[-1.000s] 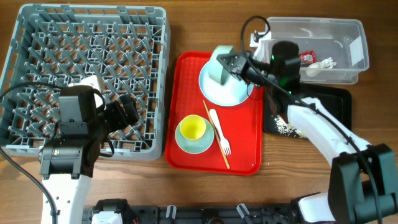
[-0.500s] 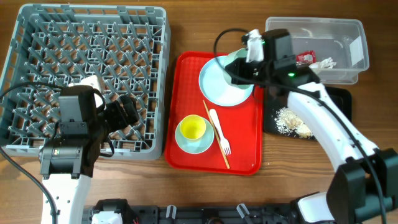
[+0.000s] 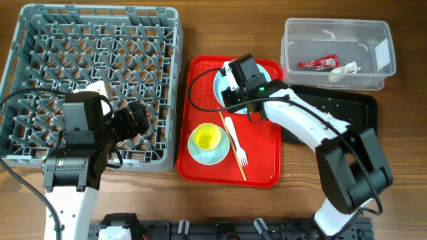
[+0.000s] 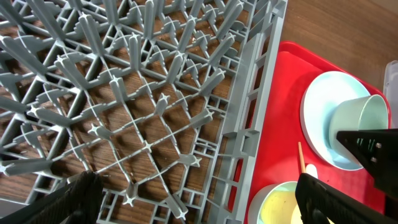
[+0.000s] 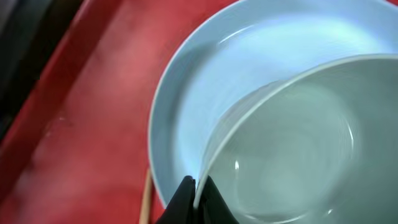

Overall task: Sort waste into correct bins and load items into the dishwasher rack
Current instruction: 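Carry the empty green bowl with the right gripper onto the white plate, then grasp the yellow cup with the right gripper and lift it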

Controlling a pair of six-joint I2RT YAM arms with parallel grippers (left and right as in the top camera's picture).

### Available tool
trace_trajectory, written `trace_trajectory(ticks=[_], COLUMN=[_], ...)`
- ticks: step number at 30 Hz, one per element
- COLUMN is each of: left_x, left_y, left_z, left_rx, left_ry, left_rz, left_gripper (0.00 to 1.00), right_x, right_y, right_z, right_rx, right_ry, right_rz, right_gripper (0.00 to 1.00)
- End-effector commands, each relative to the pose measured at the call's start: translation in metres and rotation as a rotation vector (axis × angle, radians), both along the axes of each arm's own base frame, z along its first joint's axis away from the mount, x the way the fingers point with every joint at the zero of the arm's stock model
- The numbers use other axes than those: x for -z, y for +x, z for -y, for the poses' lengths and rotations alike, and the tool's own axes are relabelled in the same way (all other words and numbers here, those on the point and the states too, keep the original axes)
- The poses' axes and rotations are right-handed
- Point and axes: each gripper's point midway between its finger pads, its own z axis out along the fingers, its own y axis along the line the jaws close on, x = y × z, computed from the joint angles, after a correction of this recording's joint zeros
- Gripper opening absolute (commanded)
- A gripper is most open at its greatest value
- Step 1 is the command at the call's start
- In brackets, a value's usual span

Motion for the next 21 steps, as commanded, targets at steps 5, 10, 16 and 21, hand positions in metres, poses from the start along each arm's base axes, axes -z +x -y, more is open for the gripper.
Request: trace_trajectory(ticks=[5, 10, 16, 21], left_x=[-0.008, -0.008, -0.008, -0.008], left_y=[0.003, 0.003, 0.003, 0.003], left_z=[-0.002, -0.002, -0.002, -0.002], left_rx=[-0.013, -0.013, -0.013, -0.013], left_ry=[0.004, 0.004, 0.004, 0.004], left_rz=[0.019, 0.019, 0.019, 0.019], left_gripper=[1.00, 1.00, 1.00, 1.00], right_x=[-0.004, -0.050, -0.102, -0.089], right_y=[-0.001, -0.007, -0.027, -0.064], right_z=[-0.012, -0.026, -0.032, -0.033], right_rx=[-0.025, -0.061, -0.083, -0.068], right_ry=[0.059, 0.164, 0.243, 0.232], right_rz=[-0.021, -0.008, -0.034, -0.198], right_gripper=[0.21, 0.37, 0.40, 0.41])
